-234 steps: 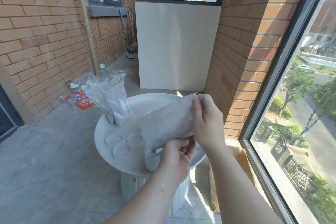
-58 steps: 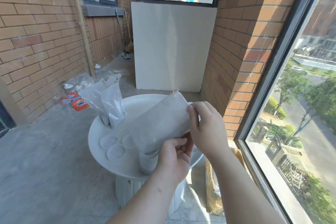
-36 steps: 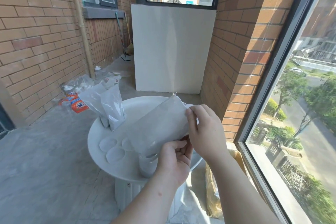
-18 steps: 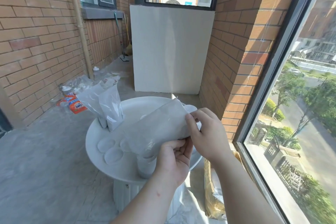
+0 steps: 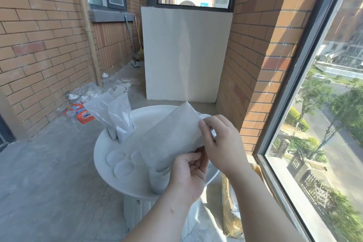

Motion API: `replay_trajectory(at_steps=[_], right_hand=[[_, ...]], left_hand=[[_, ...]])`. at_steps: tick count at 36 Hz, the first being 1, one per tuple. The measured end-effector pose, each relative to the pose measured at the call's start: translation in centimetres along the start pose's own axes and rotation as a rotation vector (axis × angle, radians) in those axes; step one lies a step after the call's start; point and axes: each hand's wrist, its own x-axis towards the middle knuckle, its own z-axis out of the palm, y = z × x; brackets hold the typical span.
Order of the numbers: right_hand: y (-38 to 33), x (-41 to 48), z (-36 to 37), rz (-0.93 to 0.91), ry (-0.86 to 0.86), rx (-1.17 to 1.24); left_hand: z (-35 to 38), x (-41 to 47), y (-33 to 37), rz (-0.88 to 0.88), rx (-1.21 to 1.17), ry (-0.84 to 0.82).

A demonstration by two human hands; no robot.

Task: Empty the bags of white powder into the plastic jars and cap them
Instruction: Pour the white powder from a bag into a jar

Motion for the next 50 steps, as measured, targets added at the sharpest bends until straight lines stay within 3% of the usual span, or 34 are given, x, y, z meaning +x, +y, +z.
replay_trajectory(at_steps=[30, 50], right_hand=[[-0.5, 0.2, 0.8, 0.004, 0.056, -0.091], [-0.6, 0.2, 0.9, 0.014, -0.003, -0.112]], left_hand=[[-0.1, 0.3, 0.5, 0.002, -0.027, 0.063], [0.0, 0.1, 0.3, 0.004, -0.025, 0.054]])
